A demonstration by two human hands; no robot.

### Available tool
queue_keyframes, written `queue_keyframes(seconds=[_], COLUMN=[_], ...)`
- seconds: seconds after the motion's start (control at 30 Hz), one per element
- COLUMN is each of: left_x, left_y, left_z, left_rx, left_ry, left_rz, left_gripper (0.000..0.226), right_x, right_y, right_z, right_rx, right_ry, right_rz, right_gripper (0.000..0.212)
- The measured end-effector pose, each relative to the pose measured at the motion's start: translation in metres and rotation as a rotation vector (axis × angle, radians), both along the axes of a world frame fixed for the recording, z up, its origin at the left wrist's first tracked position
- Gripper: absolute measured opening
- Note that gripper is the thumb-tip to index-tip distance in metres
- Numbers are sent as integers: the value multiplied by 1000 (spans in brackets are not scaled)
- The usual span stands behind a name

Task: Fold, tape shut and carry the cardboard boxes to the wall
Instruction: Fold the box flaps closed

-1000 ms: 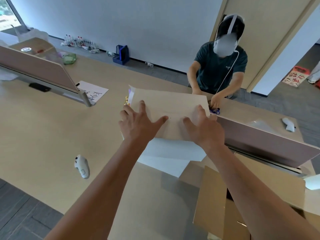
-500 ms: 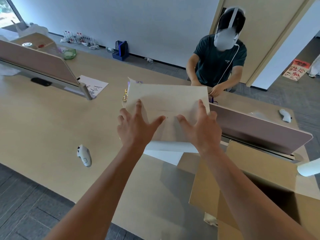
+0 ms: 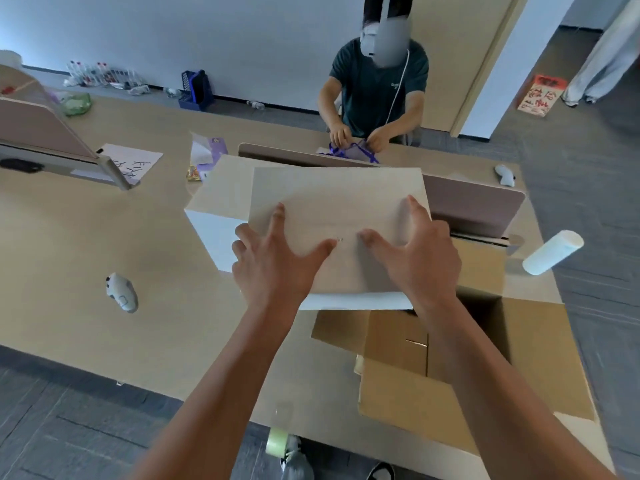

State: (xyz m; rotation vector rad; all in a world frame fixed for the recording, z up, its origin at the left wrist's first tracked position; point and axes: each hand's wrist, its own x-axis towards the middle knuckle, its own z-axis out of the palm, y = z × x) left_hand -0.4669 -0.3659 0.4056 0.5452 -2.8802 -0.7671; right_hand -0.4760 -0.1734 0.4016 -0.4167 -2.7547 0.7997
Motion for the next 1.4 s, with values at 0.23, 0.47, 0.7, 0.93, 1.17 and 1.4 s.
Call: queue_keyframes(seconds=[0.23,0.47,0.7,0.93,1.17,1.4], left_x=[23,35,28,27,26,26], left_y=[123,188,203,200,209,210], left_z=[-10,-37,-69,-96,-106,-125], left_rx=[-3,-4,-3,31,74,85], left_ry=[-71,-122,-227,-263,-304,-356], left_rz=[-169,-257,-259,-287,-325,-317], left_gripper=[99,98,96,97,100,103], right_x=[54,83,85,77,78,80], right_y=[122,190,200,202,218,219], right_z=[-16,-49,-79,-107,-117,-134], right_rx=[-84,-175,-270,-241,-217,-222], right_ry=[-55,-151,-238,-313,-320,-353], right_rz=[-152,-226,-218,-249,-272,-260], right_gripper=[96,97,94,93,90,91])
